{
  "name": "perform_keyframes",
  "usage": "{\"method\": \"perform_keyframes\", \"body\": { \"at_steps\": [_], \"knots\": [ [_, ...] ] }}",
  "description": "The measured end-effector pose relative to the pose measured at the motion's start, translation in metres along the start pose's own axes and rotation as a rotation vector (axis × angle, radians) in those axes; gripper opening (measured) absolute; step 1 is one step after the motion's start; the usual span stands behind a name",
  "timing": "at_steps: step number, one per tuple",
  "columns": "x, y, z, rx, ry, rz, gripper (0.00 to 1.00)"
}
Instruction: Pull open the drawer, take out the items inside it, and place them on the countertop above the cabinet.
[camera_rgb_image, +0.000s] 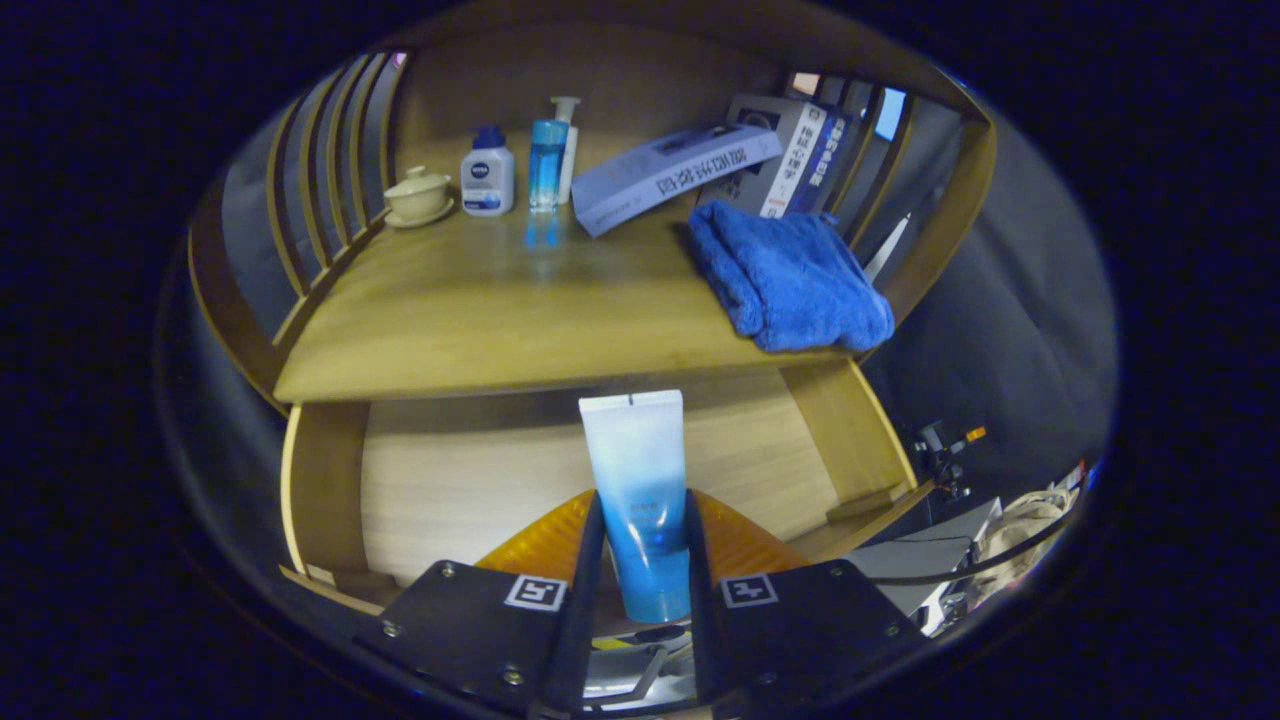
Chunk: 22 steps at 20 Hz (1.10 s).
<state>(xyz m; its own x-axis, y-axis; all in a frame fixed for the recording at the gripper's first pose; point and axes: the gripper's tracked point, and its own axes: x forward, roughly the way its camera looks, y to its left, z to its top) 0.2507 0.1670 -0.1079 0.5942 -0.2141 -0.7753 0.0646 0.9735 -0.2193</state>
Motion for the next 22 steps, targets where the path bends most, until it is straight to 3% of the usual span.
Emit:
{"method": "perform_keyframes", "body": {
  "at_steps": [9, 22],
  "knots": [
    [0.04, 0.032, 0.077, -0.006, -0.111, 0.122, 0.41],
    [0.11, 0.041, 0.11, 0.02, -0.119, 0.187, 0.41]
  ]
}}
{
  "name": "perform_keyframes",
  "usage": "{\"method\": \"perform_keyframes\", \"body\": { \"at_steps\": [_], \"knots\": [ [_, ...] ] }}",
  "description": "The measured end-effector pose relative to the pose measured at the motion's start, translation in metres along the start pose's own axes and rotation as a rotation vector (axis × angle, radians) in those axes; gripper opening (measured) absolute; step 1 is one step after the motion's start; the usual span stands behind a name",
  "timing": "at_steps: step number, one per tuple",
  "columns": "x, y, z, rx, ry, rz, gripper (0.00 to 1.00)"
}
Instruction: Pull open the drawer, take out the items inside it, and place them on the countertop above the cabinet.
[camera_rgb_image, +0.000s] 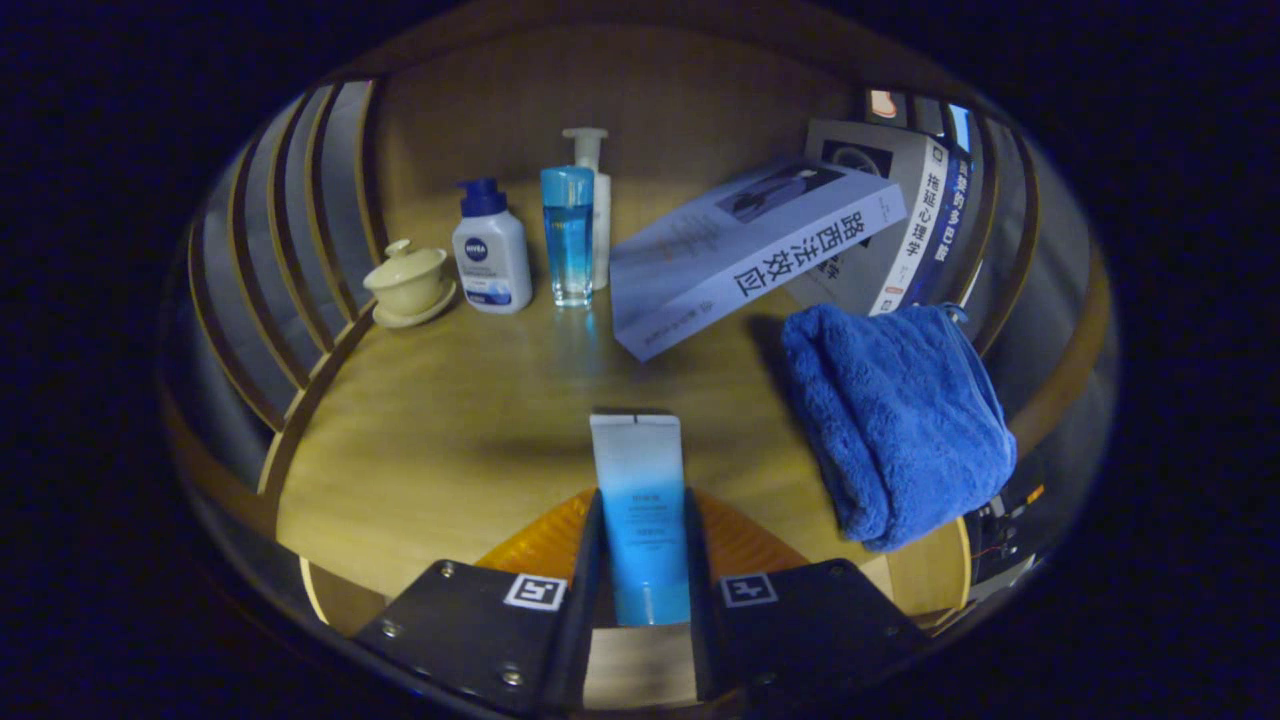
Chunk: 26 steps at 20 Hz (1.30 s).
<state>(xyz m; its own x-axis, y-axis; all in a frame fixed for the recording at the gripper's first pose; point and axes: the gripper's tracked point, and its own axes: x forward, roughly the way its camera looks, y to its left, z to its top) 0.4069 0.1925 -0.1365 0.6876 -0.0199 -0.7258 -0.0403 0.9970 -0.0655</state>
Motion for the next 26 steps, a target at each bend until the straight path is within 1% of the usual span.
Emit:
{"method": "perform_keyframes", "body": {
  "at_steps": [2, 3, 4, 5, 8, 12, 15, 18, 19, 21, 23, 26],
  "knots": [
    [0.008, 0.004, 0.006, 0.014, -0.039, 0.026, 0.42],
    [0.01, 0.006, 0.01, 0.024, -0.064, 0.034, 0.44],
    [0.014, 0.007, 0.011, 0.031, -0.079, 0.042, 0.44],
    [0.016, 0.007, 0.014, 0.033, -0.099, 0.043, 0.46],
    [0.019, 0.007, 0.016, 0.023, -0.133, 0.046, 0.47],
    [0.022, 0.004, 0.018, 0.029, -0.175, 0.044, 0.52],
    [0.022, 0.003, 0.018, 0.049, -0.198, 0.054, 0.83],
    [0.022, 0.005, 0.019, 0.04, -0.203, 0.075, 0.85],
    [0.018, 0.01, 0.019, 0.042, -0.208, 0.097, 0.88],
    [0.018, 0.01, 0.02, 0.036, -0.214, 0.094, 1.0],
    [0.012, 0.018, 0.024, 0.036, -0.24, 0.113, 1.0],
    [-0.015, 0.027, 0.051, 0.062, -0.365, 0.161, 1.0]
  ]
}}
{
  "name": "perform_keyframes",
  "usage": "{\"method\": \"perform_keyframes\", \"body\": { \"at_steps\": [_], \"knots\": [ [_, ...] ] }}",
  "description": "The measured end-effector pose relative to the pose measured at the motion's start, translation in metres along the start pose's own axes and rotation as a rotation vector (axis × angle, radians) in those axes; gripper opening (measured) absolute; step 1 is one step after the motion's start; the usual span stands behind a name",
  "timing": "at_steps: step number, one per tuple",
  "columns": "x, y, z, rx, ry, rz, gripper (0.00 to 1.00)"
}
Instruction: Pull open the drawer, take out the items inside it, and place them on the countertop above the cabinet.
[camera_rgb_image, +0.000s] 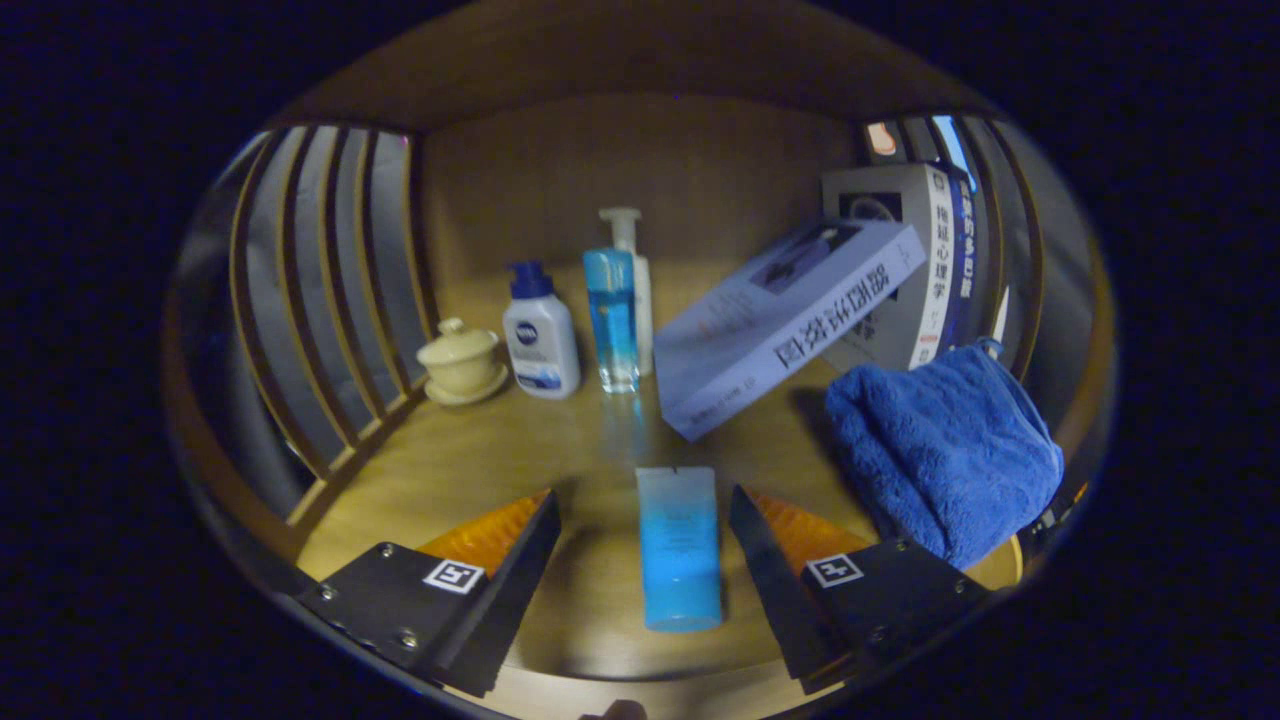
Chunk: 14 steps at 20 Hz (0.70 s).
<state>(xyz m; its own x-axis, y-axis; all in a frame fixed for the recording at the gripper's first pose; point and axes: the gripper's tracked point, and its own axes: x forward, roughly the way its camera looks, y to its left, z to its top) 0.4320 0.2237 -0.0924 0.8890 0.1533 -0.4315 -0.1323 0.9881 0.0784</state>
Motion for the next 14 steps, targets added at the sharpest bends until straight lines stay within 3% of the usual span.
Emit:
{"method": "perform_keyframes", "body": {
  "at_steps": [3, 7, 11, 14],
  "knots": [
    [-0.041, 0.002, 0.032, -0.022, -0.117, -0.017, 1.0],
    [-0.115, -0.005, 0.035, -0.026, -0.214, -0.088, 1.0],
    [-0.178, -0.006, -0.009, -0.033, -0.218, -0.135, 1.0],
    [-0.212, 0.006, -0.052, -0.027, -0.208, -0.104, 1.0]
  ]
}}
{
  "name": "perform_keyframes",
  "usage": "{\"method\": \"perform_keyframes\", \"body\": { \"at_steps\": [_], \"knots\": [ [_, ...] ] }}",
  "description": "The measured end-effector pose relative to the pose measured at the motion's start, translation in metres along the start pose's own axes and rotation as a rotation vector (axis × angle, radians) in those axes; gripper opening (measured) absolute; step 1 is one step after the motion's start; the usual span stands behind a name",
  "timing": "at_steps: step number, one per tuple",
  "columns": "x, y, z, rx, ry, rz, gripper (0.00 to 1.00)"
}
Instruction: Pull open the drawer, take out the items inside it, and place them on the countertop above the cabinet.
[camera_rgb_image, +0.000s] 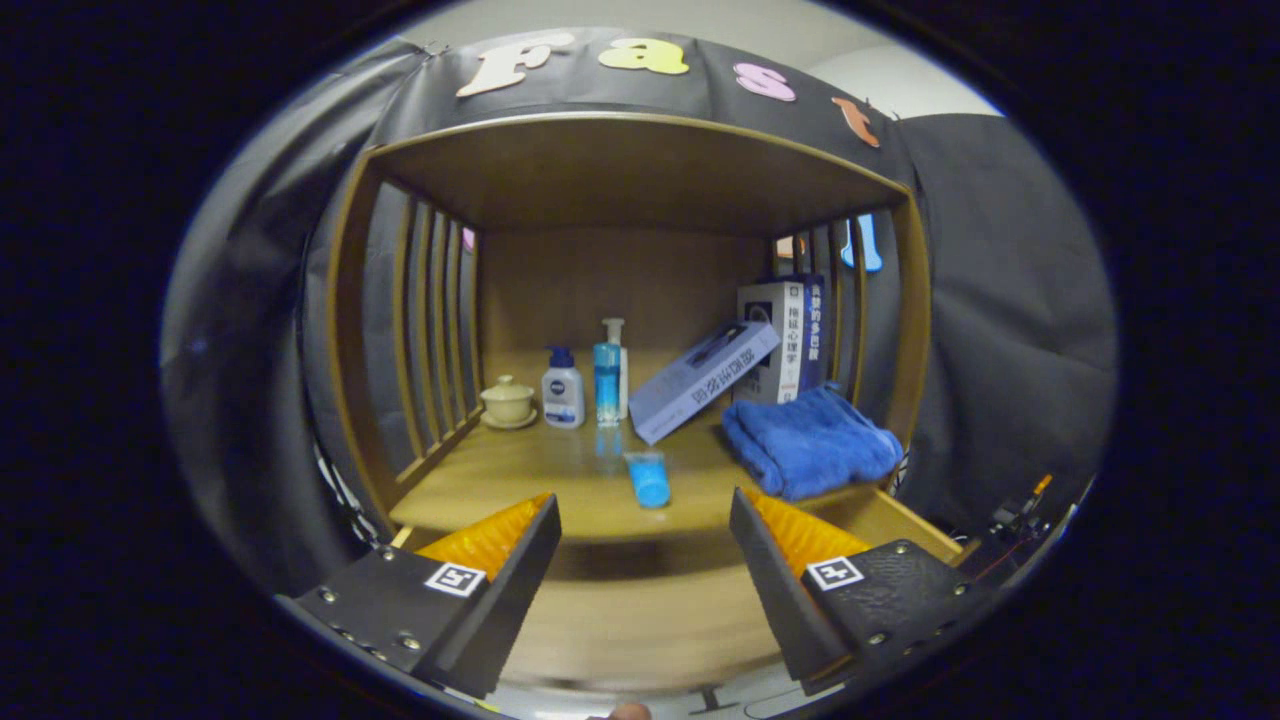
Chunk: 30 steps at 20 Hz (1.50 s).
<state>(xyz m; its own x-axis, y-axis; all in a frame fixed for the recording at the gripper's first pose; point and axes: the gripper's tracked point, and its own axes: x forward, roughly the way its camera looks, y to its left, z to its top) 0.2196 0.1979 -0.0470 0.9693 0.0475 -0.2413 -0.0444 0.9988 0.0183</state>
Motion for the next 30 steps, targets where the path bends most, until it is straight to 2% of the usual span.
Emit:
{"method": "perform_keyframes", "body": {
  "at_steps": [3, 7, 12, 16, 24, 30],
  "knots": [
    [-0.027, 0.002, -0.029, 0.04, 0.008, 0.024, 1.0],
    [-0.054, -0.011, -0.077, 0.034, 0.064, 0.012, 1.0],
    [-0.062, -0.022, -0.125, 0.042, 0.146, 0.01, 1.0],
    [-0.052, -0.017, -0.146, 0.039, 0.173, 0.073, 1.0],
    [-0.036, -0.027, -0.146, -0.008, 0.148, 0.108, 0.98],
    [0.004, -0.021, -0.137, -0.014, 0.131, 0.091, 0.98]
  ]
}}
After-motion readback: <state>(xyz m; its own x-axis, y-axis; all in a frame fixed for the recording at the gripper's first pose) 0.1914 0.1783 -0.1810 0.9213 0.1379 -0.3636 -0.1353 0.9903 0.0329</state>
